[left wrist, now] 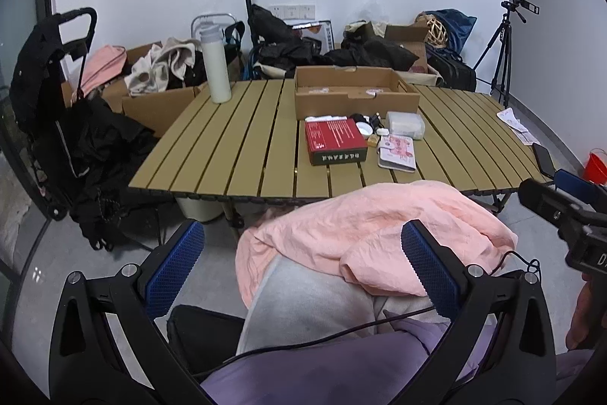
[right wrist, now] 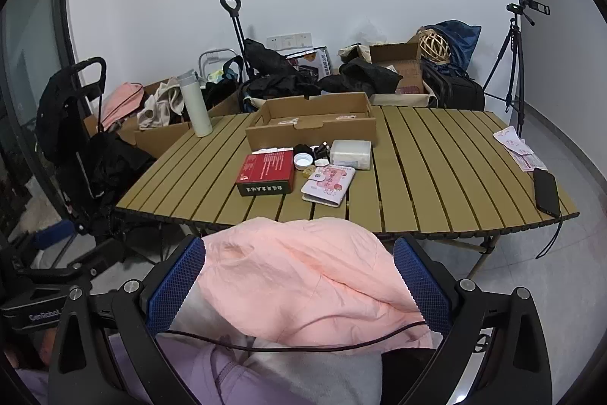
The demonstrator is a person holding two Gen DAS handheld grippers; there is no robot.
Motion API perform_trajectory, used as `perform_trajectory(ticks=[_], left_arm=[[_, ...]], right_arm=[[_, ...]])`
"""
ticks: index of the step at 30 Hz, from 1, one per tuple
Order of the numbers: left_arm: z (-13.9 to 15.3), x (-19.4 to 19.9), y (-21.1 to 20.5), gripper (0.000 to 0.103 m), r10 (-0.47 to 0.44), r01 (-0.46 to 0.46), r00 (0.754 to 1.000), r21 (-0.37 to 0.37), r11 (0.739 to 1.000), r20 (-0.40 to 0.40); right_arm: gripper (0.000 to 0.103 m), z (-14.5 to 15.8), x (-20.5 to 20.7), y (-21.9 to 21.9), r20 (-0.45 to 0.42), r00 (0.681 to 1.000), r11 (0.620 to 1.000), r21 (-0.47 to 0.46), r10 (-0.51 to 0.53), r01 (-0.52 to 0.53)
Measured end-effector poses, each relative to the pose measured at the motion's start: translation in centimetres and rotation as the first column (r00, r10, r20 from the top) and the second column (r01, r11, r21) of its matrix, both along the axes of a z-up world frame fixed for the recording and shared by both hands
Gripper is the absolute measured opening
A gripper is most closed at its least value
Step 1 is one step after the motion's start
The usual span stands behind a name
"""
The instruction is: Organize objects
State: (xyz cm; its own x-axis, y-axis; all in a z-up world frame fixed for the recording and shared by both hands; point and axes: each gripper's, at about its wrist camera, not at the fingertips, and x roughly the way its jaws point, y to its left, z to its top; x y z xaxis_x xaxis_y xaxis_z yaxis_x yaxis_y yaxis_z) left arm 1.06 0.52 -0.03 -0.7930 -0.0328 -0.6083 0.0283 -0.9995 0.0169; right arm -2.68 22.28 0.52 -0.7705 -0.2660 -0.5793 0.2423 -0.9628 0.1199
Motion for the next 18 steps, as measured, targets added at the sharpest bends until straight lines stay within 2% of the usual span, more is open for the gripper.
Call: perform_trajectory(ticks=[9, 18], left_arm=[[0.0, -0.05, 0.45, 0.103, -0.008, 0.008, 1.0, -0.02, 1.0, 0.007], [-0.36, -0.24, 0.24, 0.103, -0.028, 0.028, 0.999, 0.006, 1.0, 0.031]], right_arm=[[0.101, -0.05, 0.0, -0.13, 0.001, 1.0, 1.0, 0.015, 0.002, -0.002], [0.101, -0.45, -0.08, -0.25, 0.01, 1.0, 0.999, 0.033, 0.007, -0.007]])
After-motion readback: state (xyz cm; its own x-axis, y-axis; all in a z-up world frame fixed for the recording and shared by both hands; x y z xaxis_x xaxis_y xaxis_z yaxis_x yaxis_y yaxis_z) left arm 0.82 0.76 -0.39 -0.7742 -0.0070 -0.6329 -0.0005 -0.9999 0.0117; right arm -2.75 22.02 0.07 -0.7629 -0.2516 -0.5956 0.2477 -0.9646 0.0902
